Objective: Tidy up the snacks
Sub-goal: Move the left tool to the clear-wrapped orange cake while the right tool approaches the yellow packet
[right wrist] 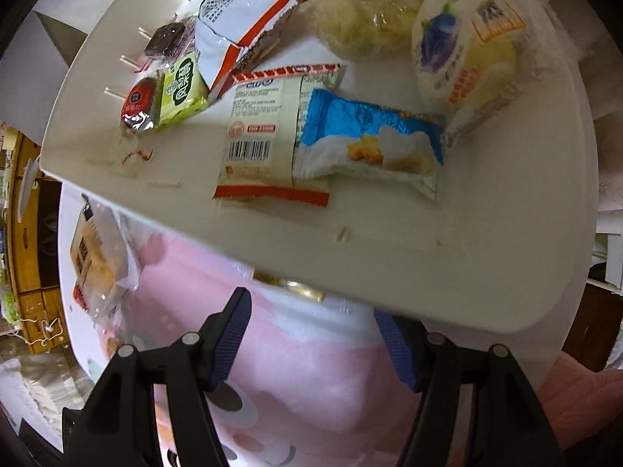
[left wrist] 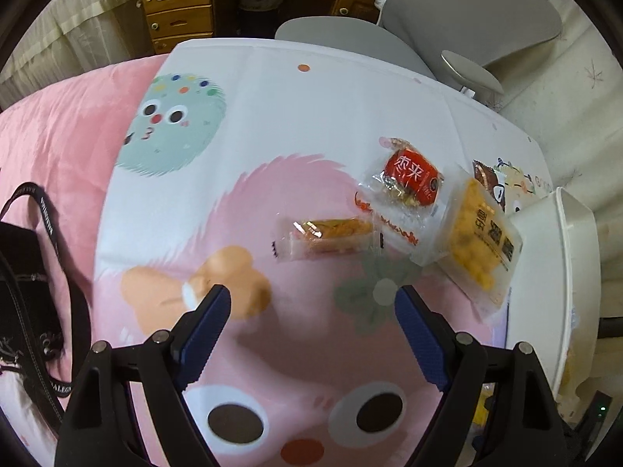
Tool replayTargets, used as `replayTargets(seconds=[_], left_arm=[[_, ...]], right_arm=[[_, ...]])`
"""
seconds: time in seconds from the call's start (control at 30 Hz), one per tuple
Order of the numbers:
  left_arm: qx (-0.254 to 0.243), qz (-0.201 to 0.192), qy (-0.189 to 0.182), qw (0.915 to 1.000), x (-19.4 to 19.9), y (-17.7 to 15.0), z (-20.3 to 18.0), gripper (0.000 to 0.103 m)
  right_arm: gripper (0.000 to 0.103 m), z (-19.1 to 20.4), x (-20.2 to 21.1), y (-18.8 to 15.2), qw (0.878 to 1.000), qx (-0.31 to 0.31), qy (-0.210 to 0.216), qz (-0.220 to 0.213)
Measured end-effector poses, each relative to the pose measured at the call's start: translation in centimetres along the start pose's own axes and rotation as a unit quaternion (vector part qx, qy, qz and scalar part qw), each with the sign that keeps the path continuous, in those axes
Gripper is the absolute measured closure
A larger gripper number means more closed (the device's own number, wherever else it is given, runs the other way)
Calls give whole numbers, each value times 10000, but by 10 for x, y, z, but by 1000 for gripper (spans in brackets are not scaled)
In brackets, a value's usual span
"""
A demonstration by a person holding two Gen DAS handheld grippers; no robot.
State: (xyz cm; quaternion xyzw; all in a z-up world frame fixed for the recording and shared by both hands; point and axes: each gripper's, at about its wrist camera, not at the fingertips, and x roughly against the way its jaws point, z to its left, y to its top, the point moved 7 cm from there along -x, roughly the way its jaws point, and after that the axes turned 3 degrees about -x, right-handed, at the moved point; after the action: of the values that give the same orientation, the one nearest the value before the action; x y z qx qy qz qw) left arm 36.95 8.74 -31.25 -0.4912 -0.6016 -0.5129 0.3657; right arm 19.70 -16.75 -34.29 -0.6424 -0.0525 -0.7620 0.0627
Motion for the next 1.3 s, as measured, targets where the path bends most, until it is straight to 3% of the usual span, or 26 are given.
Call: replayTargets(seconds=[0.2,0.5,0.6,1.07,1.3], left_arm=[[-64,-378,-113,9992,-12,7,-7,21],[52,-575,-87,9983,-27,25,-8,21],[67,-453,-20,9989,-34,26,-8,21],[-145,-584,76,9982,-40,31,-12,37],[-264,-745,7,9969,-38,32,-16,44]], right_arm=[[37,15,-4,10,9996,130,-55,-246],[36,31,-16,16,9988,312,-252,-291],[36,39,-21,16,9982,379,-350,-292],[37,74,-37,7,9918,918,-883,-58],[41,78,-37,-7,9906,1010,-922,-19]])
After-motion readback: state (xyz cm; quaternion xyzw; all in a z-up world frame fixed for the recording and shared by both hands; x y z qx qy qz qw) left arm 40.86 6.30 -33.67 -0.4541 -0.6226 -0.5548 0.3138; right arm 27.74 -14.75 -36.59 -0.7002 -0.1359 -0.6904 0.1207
